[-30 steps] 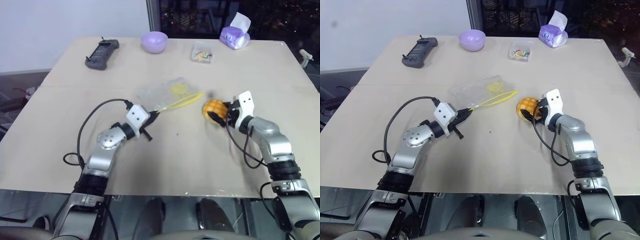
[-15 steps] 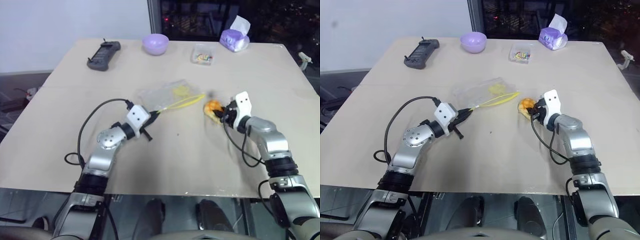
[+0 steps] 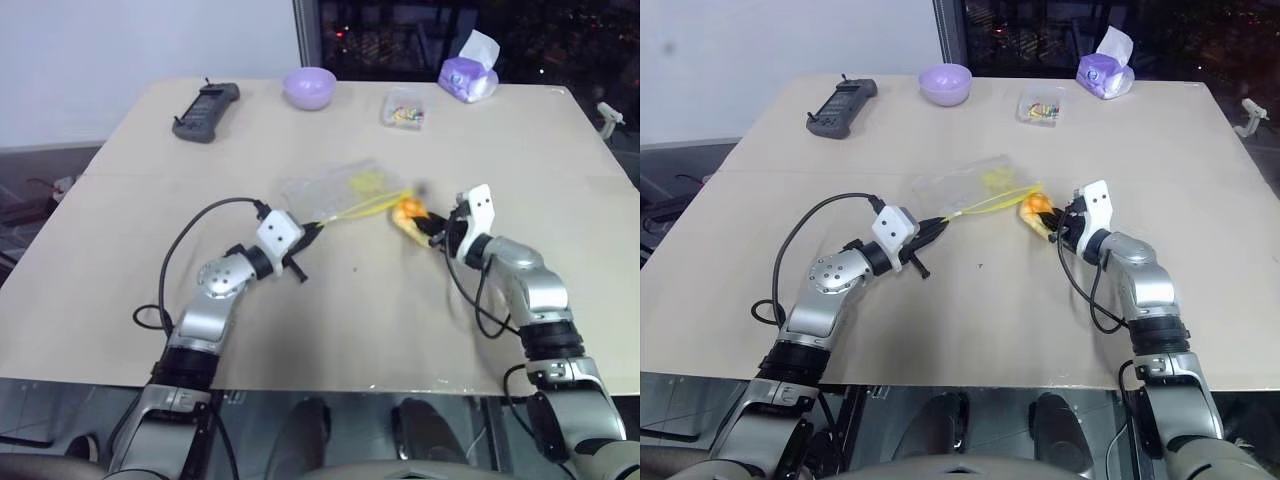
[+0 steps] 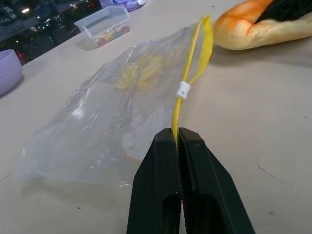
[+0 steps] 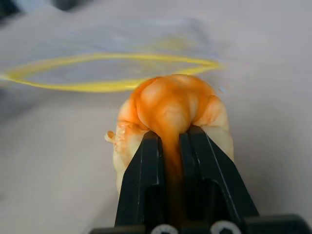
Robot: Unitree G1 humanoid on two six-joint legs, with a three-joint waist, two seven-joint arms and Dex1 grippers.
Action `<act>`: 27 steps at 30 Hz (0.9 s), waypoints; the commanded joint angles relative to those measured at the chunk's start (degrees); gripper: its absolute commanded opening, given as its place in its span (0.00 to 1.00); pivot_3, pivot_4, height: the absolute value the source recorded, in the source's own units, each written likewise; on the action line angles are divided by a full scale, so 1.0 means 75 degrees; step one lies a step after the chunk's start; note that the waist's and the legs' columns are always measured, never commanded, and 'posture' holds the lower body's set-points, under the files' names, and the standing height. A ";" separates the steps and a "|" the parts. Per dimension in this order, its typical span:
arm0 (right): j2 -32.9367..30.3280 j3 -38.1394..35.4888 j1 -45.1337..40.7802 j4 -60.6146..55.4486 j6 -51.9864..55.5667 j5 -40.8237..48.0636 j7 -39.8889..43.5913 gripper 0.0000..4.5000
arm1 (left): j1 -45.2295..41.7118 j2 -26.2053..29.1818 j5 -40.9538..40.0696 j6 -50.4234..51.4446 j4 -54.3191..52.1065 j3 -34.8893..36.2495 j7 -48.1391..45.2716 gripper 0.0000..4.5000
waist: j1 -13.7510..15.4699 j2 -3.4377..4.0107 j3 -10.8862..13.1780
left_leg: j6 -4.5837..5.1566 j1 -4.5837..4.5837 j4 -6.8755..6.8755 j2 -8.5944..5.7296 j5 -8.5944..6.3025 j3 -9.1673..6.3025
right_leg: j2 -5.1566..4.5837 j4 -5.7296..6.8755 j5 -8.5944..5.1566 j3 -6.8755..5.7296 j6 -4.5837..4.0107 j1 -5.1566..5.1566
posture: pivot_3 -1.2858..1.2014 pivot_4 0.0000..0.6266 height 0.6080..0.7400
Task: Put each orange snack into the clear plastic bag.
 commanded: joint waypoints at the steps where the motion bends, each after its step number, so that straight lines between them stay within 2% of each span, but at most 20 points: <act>1: -0.0033 0.0156 0.0092 -0.0588 0.0088 0.0229 0.0354 0.00 | -0.0131 -0.0014 -0.0036 -0.0063 -0.0155 0.0026 -0.0036 0.00 | 0.0005 0.0000 0.0000 | 0.0000 0.0000 0.0000 0.0000 0.0000 0.0001 | 0.0000 -0.0001 0.0000 0.0000 0.0000 0.0000 | 0.52 0.24 1.00; 8: -0.0136 0.0684 -0.0231 -0.0154 -0.0005 -0.0379 0.0235 0.00 | -0.0141 -0.0115 -0.0116 0.0017 -0.0303 -0.0043 -0.0102 0.00 | 0.0005 0.0003 0.0004 | 0.0000 0.0002 0.0000 -0.0001 0.0000 0.0001 | 0.0000 0.0000 0.0000 -0.0001 0.0000 0.0000 | 0.52 0.24 1.00; 17: 0.0068 0.0532 -0.0677 0.0297 -0.0093 -0.0285 0.0166 0.00 | -0.0108 0.0061 -0.0052 -0.0100 -0.0326 -0.0194 -0.0630 0.00 | 0.0005 0.0004 0.0006 | 0.0000 0.0001 -0.0004 0.0000 0.0000 0.0001 | 0.0000 -0.0002 0.0000 0.0000 0.0000 -0.0002 | 0.52 0.24 1.00; 27: -0.0884 0.0507 -0.0530 -0.0214 0.0116 -0.0224 0.0854 0.00 | -0.0626 0.0309 0.0205 -0.0694 0.0483 -0.0283 -0.0838 0.00 | 0.0012 0.0015 0.0020 | 0.0000 0.0000 -0.0007 -0.0001 0.0000 0.0002 | 0.0000 -0.0006 0.0000 -0.0001 0.0000 -0.0003 | 0.52 0.24 1.00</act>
